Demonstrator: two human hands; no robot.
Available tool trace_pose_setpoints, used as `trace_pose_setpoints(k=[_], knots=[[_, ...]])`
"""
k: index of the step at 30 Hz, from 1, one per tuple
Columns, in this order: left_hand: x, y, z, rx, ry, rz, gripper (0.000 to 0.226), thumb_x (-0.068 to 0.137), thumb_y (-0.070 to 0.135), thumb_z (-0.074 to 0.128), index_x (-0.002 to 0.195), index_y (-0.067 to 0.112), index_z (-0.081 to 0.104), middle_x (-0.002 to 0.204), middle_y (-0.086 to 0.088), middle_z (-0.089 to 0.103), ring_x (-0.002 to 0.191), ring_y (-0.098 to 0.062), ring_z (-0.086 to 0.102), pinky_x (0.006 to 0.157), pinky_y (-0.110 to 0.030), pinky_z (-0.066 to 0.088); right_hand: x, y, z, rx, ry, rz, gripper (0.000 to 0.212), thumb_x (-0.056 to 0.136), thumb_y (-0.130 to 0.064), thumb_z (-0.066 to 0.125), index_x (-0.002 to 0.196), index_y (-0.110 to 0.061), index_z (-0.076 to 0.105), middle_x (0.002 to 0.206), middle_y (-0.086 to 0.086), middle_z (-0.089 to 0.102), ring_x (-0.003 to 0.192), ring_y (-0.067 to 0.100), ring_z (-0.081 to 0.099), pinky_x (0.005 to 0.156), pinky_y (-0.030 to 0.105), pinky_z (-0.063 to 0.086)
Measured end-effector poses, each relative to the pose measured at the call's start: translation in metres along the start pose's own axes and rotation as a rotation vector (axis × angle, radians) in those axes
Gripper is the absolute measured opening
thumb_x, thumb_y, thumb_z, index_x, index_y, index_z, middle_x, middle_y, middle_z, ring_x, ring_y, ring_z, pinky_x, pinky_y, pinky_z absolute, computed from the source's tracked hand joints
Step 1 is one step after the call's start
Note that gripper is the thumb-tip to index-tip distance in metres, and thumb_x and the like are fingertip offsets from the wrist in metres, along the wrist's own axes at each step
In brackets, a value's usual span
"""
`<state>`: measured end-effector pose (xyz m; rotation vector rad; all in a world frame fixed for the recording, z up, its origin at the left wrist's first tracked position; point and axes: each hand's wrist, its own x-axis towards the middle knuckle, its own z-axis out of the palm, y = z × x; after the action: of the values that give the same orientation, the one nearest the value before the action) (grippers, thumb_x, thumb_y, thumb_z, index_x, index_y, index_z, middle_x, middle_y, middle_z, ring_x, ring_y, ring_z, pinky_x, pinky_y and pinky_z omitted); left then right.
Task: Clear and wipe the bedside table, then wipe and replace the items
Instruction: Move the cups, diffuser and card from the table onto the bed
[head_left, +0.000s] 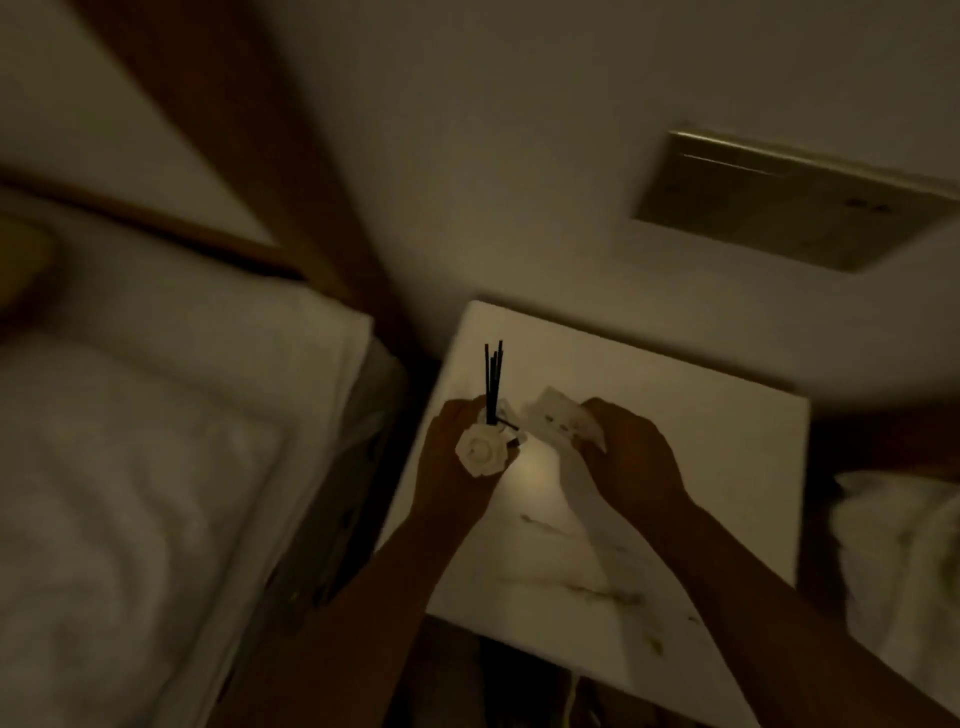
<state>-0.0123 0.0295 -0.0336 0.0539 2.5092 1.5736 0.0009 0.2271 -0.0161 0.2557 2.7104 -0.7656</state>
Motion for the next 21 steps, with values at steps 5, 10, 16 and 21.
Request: trace_pose_setpoints(k=[5,10,16,21], knots=[[-0.045,-0.055,-0.131,0.085,0.262,-0.137,0.058,0.075,0.014,0.078,0.094,0.058,0.046,0.094,0.003,0.061,0.091,-0.009,0.061,0.079,-0.038,0.055,0.011,-0.143,0.057,-0.058,-0.148,-0.275,0.024,0.092,-0.022,0.056,0.116,-0.019,0.060,0.111,0.007,0.067,0.097,0.027,0.064,0.078,0.036,0.052],[-0.099,-0.102,-0.252,0.119,0.432,-0.219,0.047,0.075,0.030,0.076,0.101,0.054,0.046,0.104,0.005,0.060,0.094,-0.013,0.062,0.082,-0.040,0.055,0.009,-0.274,0.123,-0.097,-0.255,-0.470,0.026,0.094,-0.019,0.054,0.119,-0.015,0.059,0.114,0.009,0.066,0.101,0.027,0.062,0.084,0.038,0.051],[-0.174,-0.168,-0.372,0.154,0.700,-0.344,0.070,0.070,0.019,0.081,0.100,0.068,0.040,0.099,0.001,0.061,0.088,-0.018,0.063,0.077,-0.044,0.057,-0.018,-0.416,0.207,-0.208,-0.339,-0.680,0.023,0.091,-0.023,0.055,0.113,-0.021,0.059,0.109,0.003,0.066,0.097,0.026,0.062,0.079,0.040,0.053],[-0.222,-0.216,-0.422,0.090,0.890,-0.463,0.066,0.069,0.019,0.080,0.100,0.063,0.044,0.099,0.002,0.062,0.086,-0.016,0.064,0.075,-0.041,0.058,-0.036,-0.490,0.272,-0.365,-0.365,-0.845,0.026,0.092,-0.024,0.054,0.117,-0.025,0.056,0.110,-0.001,0.065,0.099,0.023,0.060,0.078,0.034,0.049]])
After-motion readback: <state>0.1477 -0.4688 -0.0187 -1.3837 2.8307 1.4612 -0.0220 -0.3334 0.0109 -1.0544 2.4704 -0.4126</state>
